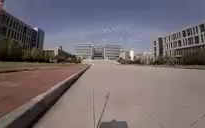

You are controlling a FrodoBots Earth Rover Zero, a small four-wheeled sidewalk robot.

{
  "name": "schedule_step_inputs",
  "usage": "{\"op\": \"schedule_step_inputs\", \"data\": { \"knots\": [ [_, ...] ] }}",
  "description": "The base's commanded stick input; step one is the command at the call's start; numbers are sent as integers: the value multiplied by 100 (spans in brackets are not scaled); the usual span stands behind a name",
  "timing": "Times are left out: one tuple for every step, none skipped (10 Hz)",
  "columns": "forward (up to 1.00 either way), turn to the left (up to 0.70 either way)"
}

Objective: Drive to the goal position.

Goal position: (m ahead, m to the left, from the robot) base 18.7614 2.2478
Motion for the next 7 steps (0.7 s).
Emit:
{"op": "schedule_step_inputs", "data": {
  "knots": [
    [70,1],
    [70,1],
    [70,1],
    [70,1],
    [70,1],
    [70,1],
    [70,1]
  ]
}}
